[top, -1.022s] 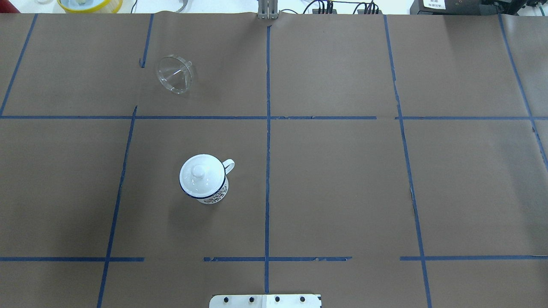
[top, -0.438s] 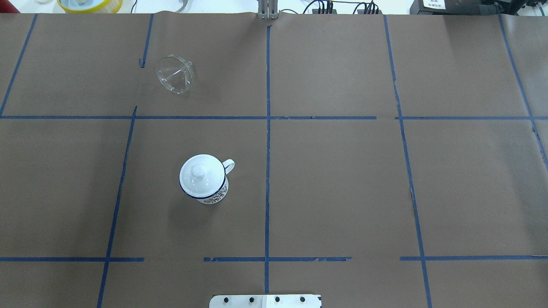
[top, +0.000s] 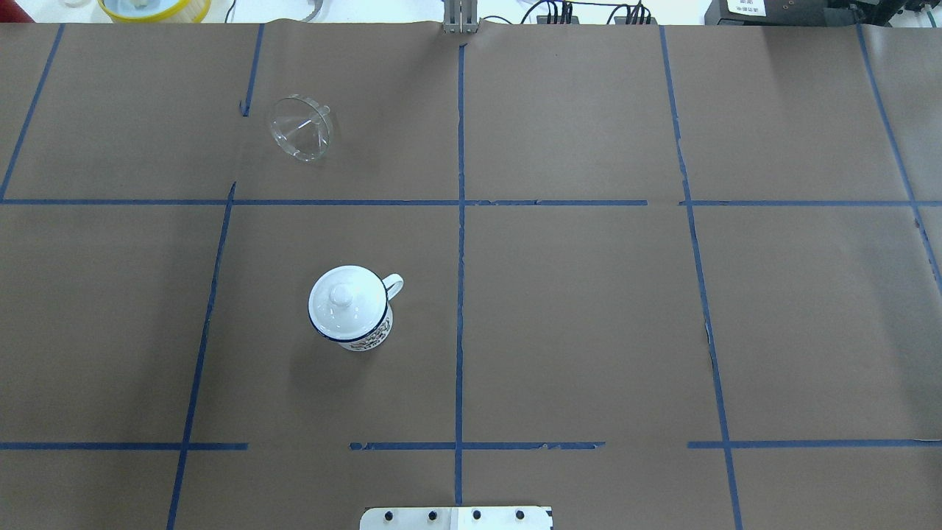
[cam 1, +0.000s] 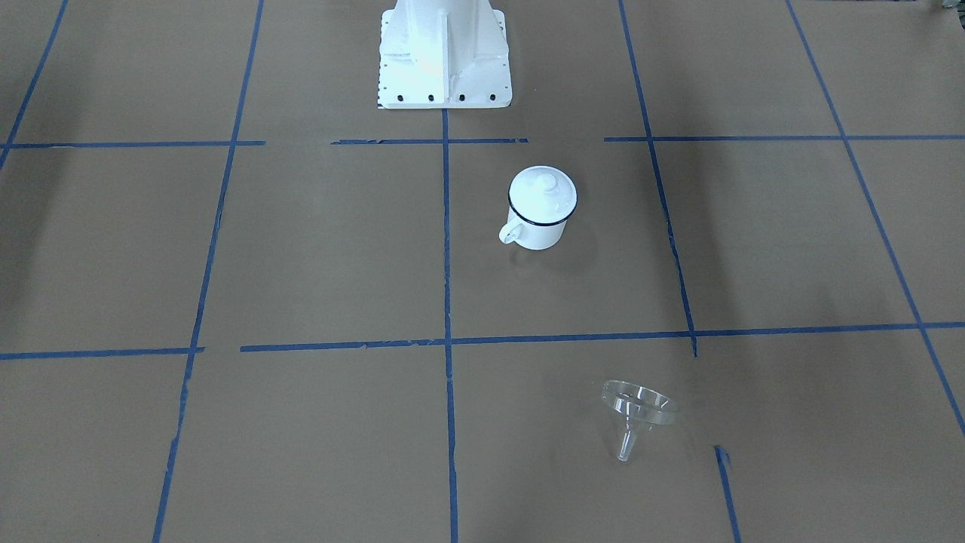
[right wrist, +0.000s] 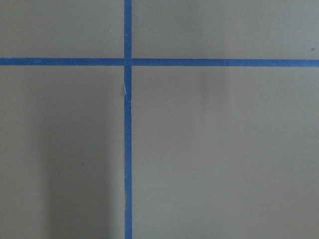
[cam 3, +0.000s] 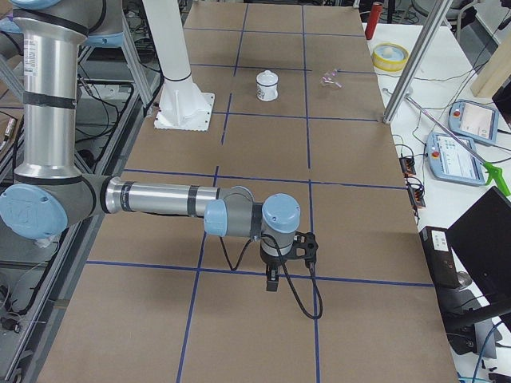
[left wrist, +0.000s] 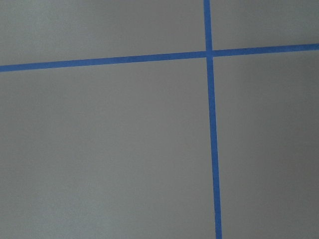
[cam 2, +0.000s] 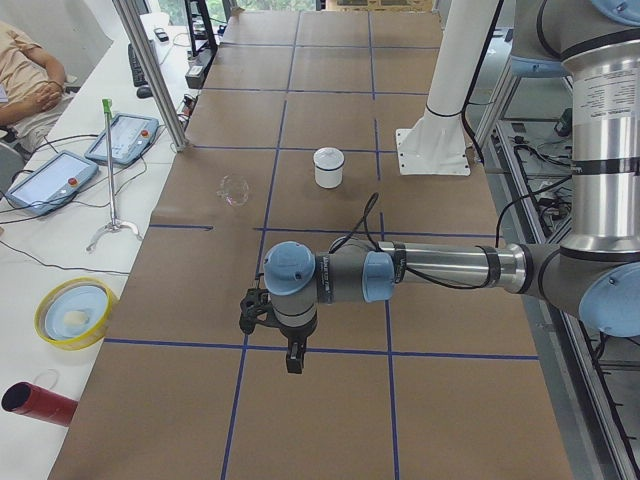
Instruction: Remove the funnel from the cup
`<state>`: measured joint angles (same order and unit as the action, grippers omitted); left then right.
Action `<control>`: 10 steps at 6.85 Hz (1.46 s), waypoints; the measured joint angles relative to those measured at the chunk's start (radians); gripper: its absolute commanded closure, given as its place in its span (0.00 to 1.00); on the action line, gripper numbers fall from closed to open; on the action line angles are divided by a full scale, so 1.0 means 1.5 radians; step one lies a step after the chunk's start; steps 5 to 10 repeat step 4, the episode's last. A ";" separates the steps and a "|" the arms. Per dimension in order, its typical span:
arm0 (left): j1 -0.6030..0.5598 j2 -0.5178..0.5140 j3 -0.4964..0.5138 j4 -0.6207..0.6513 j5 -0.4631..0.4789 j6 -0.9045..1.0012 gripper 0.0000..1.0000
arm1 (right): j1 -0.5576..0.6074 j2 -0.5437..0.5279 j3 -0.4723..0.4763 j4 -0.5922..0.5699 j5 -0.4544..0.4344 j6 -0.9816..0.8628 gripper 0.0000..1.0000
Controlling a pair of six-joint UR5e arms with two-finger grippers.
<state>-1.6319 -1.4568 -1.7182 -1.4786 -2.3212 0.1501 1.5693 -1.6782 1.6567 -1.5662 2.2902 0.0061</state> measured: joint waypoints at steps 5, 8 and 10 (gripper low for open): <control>-0.001 0.007 -0.001 0.001 -0.004 -0.003 0.00 | 0.000 0.000 0.000 0.000 0.000 0.000 0.00; -0.001 0.007 -0.001 0.001 -0.004 -0.003 0.00 | 0.000 0.000 0.000 0.000 0.000 0.000 0.00; -0.001 0.007 -0.001 0.001 -0.004 -0.003 0.00 | 0.000 0.000 0.000 0.000 0.000 0.000 0.00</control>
